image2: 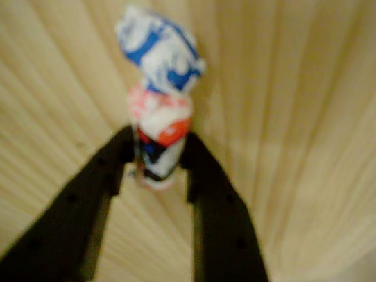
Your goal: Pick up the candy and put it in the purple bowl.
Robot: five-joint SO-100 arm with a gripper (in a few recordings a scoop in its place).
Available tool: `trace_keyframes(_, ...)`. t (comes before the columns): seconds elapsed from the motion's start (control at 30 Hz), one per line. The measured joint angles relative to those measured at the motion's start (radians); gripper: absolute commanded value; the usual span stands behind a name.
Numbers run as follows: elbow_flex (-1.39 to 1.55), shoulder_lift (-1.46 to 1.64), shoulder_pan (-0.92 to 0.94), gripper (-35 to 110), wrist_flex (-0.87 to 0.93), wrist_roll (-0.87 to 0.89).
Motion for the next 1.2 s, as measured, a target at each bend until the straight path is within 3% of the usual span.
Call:
trace_keyframes(0.57, 0.0, 0.021, 0.0, 8, 0.075, 0.025)
trace_keyframes(1.2, 0.003, 0.264, -0.095, 8, 0.236, 0.169)
